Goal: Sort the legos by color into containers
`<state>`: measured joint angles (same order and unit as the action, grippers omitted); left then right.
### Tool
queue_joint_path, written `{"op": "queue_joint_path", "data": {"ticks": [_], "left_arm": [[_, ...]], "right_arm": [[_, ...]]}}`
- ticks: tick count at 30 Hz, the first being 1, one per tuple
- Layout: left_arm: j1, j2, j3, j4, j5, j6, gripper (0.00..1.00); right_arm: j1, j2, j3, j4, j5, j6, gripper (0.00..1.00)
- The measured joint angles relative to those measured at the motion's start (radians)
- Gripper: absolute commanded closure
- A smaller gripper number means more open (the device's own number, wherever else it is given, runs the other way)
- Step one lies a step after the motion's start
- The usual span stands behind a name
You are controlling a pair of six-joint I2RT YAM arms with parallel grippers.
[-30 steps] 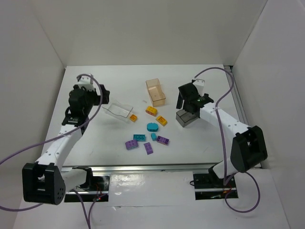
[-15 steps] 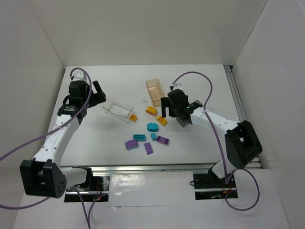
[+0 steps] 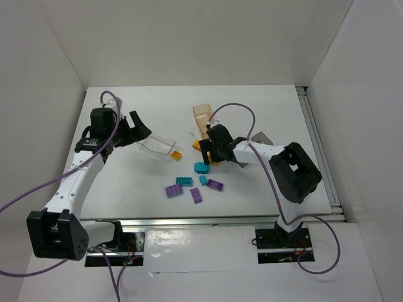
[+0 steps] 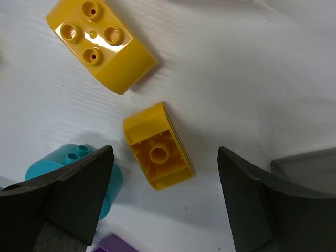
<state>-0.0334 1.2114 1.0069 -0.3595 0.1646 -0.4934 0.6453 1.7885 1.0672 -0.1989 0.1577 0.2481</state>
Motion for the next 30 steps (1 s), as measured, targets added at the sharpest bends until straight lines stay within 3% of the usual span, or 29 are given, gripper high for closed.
{"op": "queue_joint_path", "data": {"ticks": [2, 3, 7, 12, 15, 24, 30], "left_arm": [[0.000, -0.033, -0.003, 0.007, 0.027, 0.001, 0.00], [0.000, -0.048, -0.007, 0.012, 0.038, 0.001, 0.00], [-0.002, -0.089, -0.021, 0.018, 0.049, 0.014, 0.00], [-0.005, -0.146, -0.045, 0.017, 0.013, 0.019, 0.00], [-0.005, -0.166, -0.047, 0.014, 0.002, 0.017, 0.00], [-0.009, -0.050, -0.004, -0.046, 0.080, 0.040, 0.00], [-0.039, -0.048, 0.001, -0.076, 0.111, 0.084, 0.00]], "right_arm": [[0.000, 0.017, 0.010, 0.006, -0.009, -0.005, 0.19], [0.000, 0.027, 0.015, 0.008, -0.014, -0.008, 0.31], [0.000, 0.057, 0.024, 0.020, -0.017, -0.010, 0.37], [0.001, 0.068, 0.039, 0.023, -0.017, -0.001, 0.66], [0.005, 0.061, 0.039, 0.018, -0.005, 0.015, 0.74], [-0.012, -0.176, 0.033, -0.006, 0.132, 0.092, 0.74], [-0.152, -0.371, -0.044, 0.005, 0.208, 0.166, 0.74]]}}
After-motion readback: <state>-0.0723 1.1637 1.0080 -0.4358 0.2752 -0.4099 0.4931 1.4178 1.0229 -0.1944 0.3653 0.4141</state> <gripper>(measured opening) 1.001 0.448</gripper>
